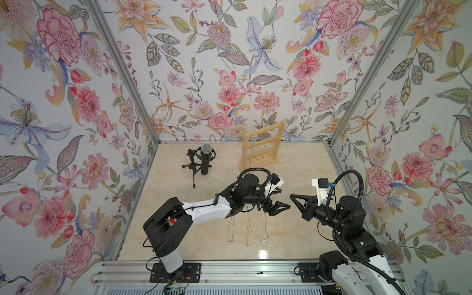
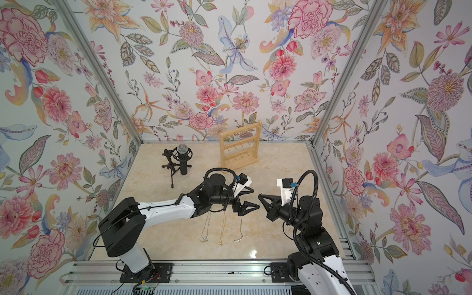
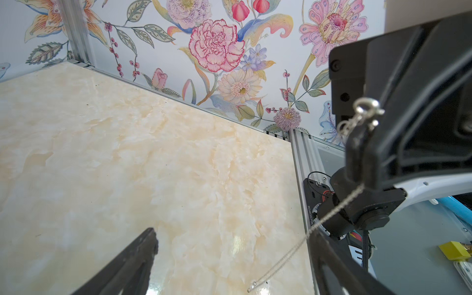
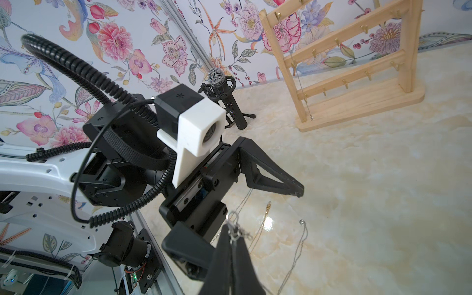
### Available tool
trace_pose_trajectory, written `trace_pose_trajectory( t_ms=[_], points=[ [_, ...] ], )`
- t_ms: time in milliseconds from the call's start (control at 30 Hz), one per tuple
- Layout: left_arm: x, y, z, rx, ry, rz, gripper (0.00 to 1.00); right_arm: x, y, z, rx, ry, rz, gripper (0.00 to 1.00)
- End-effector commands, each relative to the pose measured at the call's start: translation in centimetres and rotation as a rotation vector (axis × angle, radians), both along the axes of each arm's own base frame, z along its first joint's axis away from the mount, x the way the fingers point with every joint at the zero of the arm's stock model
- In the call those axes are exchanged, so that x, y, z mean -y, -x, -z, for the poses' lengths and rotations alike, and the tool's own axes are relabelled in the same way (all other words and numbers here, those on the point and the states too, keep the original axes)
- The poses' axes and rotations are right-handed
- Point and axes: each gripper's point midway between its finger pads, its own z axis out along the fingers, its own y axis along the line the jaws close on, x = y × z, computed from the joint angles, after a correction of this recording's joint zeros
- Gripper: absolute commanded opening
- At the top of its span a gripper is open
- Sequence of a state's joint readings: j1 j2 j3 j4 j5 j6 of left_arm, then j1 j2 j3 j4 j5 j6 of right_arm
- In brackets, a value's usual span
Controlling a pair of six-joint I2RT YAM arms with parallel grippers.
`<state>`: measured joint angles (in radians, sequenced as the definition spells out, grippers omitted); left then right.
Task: Take the necklace off the jewelry display stand
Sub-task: Place the necklace at the center of the board.
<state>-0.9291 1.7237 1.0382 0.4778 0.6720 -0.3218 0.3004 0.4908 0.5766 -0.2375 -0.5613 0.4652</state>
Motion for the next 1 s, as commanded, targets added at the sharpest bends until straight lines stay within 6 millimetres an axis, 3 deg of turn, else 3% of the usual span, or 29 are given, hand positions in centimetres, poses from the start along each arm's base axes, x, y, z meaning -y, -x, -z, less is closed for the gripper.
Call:
trace_pose_trajectory(
  t_ms=[0, 333, 700, 967],
  points=[
    [1.6, 1.3, -1.6, 0.030, 0.056, 0.065, 0.92, 0.1, 0.5, -1.3, 0.023, -0.009, -0.005, 0.00],
    [2.1, 2.3, -0.7, -0.011, 0.075, 0.100, 0.88, 0.3, 0.4, -1.3, 0.019, -0.008, 0.005, 0.00],
    [3.3, 2.7, 0.5, -0.054, 0.065, 0.140, 0.72, 0.4, 0.3, -1.9, 0.029, -0.011, 0.010, 0.00],
    [3.1, 3.0, 2.1, -0.096, 0.057, 0.142, 0.66, 0.6, 0.2, -2.5, 0.038, -0.016, 0.018, 0.00]
  ],
)
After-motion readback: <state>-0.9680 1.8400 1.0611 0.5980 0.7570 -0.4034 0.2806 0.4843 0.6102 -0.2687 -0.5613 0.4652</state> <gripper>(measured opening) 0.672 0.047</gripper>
